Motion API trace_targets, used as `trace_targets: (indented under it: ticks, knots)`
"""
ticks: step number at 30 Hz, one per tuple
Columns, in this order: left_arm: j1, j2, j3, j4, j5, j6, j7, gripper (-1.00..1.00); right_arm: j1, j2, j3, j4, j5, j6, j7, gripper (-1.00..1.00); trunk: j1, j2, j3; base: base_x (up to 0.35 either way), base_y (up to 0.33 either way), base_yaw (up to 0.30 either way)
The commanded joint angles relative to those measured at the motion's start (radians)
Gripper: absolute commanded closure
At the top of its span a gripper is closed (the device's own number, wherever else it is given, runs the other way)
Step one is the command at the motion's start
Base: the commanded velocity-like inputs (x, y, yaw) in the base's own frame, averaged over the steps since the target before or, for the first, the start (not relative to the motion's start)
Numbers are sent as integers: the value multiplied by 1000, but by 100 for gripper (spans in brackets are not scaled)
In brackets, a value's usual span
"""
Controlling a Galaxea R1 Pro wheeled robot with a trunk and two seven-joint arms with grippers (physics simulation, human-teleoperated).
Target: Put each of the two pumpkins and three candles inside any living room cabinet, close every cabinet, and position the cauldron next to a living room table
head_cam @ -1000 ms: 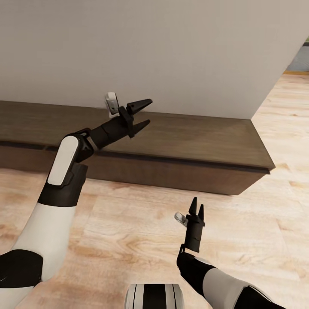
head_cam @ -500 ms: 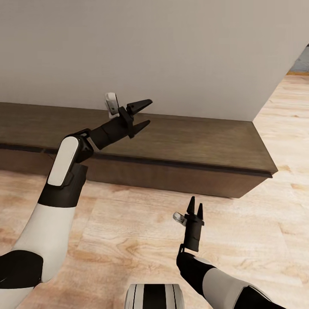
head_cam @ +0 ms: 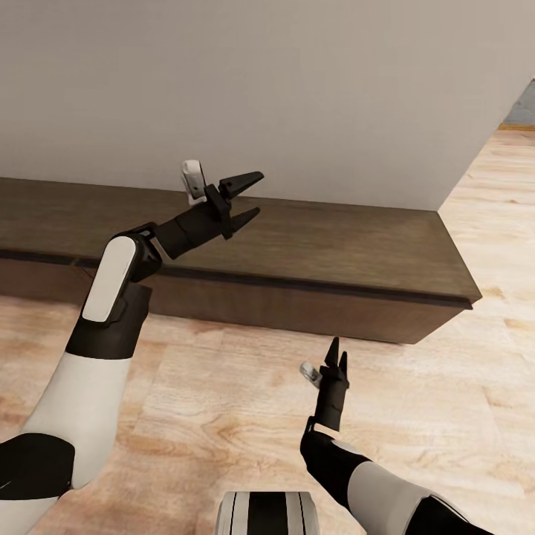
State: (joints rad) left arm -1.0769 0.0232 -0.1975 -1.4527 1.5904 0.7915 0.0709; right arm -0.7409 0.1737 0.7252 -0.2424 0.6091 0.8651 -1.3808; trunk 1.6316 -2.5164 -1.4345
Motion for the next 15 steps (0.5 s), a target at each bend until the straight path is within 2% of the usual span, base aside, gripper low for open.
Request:
trace_targets:
  ticks: [1, 5, 10, 15]
  knots:
    - [0, 0, 0, 0, 0, 0, 0, -100, 0, 0, -1, -6, -1, -4, 6, -100, 0, 0, 0, 0, 0, 0]
    - [0, 1, 0, 0, 0, 0, 1, -100, 0, -5, -3, -16, -4, -54, 18, -100, 0, 0, 0, 4, 0, 0]
    - [2, 0, -2, 0, 0, 0, 1, -100, -1, -6, -5, -20, -5, -103, 20, -100, 0, 0, 0, 196, 0, 0]
    - [3, 1, -2, 0, 0, 0, 2, -100, -1, -8, -6, -20, -7, -142, 20, -100, 0, 0, 0, 40, 0, 0]
